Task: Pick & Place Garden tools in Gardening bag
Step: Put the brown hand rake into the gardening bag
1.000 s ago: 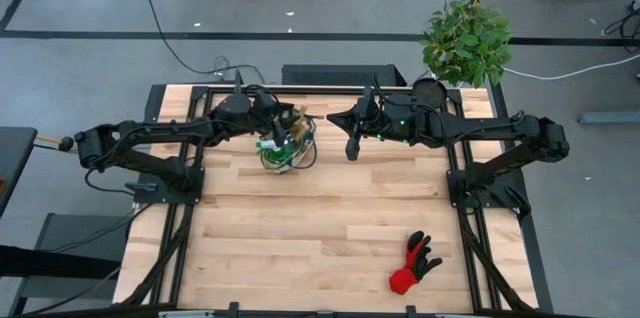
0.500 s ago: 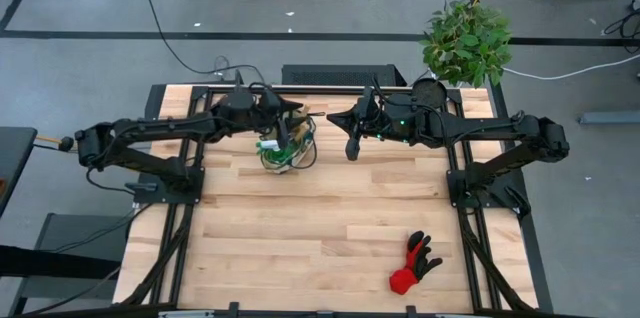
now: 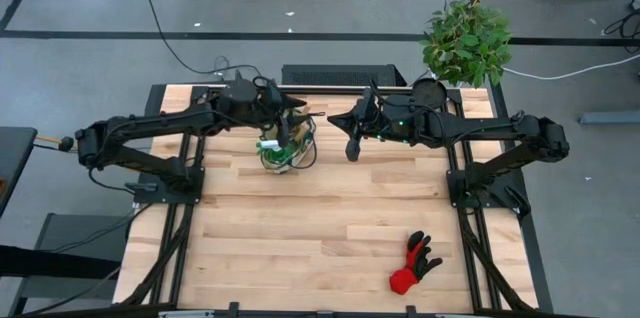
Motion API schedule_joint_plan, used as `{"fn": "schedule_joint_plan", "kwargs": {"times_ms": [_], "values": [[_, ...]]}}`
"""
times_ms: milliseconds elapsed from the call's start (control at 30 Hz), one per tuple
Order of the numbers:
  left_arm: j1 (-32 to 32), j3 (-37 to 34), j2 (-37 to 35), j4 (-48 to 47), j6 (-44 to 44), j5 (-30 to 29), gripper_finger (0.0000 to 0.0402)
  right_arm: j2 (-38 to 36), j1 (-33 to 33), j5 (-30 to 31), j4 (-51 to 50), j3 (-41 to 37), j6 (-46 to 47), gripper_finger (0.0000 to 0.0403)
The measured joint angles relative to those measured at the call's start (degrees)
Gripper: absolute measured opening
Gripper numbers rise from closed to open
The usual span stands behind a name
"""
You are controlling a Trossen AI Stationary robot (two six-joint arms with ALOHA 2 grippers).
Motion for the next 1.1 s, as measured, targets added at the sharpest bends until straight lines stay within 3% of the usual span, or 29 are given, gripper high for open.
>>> {"fn": "schedule_joint_plan", "kwargs": {"times_ms": [400,533,1100], "values": [[0.4,1.6,-0.8,-1.9,-2.3,-2.6,0.0208,0.0,0.3,0.0,-0.2,0.0,-2.0,0.0006],[1.7,1.5,1.0,-3.2,-2.4,-5.5,0.0208,0.0,0.3,0.1,-0.2,0.0,-2.0,0.0006],[5.1,1.5,12.0,-2.7,-2.3,-7.0,0.0209,0.0,0.3,0.0,-0.2,0.0,-2.0,0.0007]]}}
